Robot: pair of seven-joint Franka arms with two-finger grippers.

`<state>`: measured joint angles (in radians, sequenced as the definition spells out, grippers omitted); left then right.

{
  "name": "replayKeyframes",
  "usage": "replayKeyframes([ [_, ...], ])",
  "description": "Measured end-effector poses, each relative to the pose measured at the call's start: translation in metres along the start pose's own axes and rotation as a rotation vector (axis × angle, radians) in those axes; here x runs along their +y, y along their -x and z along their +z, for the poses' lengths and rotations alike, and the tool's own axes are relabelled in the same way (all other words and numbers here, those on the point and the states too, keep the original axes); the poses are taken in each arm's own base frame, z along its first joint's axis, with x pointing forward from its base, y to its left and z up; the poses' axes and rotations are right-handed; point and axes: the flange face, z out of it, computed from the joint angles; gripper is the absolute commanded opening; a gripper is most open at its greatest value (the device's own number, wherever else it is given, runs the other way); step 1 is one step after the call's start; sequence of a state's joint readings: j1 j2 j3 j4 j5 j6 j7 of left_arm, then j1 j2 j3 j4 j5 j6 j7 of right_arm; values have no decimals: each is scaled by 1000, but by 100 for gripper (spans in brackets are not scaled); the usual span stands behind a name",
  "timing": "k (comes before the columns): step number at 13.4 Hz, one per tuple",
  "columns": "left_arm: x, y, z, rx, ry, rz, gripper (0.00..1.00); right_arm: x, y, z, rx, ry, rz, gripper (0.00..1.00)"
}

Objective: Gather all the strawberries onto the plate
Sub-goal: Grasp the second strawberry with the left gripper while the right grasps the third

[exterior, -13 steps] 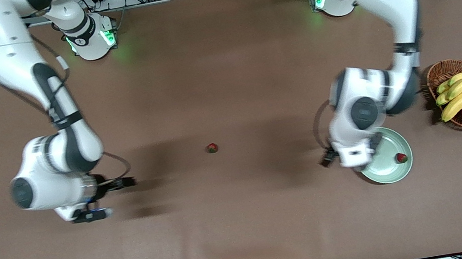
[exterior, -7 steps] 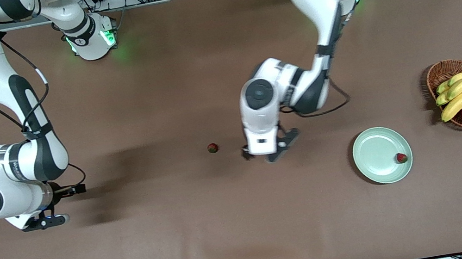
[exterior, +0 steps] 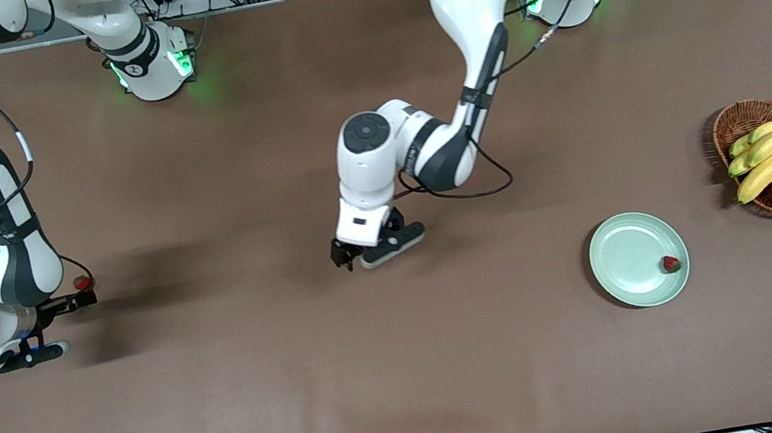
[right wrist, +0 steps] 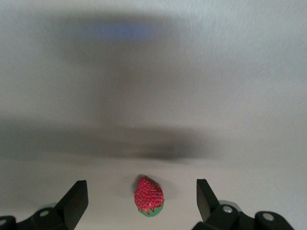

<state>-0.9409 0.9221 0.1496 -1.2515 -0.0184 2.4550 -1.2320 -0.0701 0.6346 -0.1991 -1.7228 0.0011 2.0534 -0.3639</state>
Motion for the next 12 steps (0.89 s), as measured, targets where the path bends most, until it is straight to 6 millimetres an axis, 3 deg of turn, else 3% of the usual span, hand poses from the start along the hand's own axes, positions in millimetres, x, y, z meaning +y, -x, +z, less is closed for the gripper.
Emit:
replayKeyframes([
  [5, 5, 41, 18, 51, -38, 146, 100, -7, 7, 22, -42, -16, -9, 100],
  [9, 0, 51, 35, 76, -67, 206, 100, -7, 12, 30, -62, -24, -33, 100],
  [10, -1, 53, 39, 83, -64, 218, 100, -5, 13, 32, -66, -27, -43, 97],
  [12, -2, 59, 47, 91, -63, 238, 100, -1, 18, 37, -79, -36, -54, 76],
])
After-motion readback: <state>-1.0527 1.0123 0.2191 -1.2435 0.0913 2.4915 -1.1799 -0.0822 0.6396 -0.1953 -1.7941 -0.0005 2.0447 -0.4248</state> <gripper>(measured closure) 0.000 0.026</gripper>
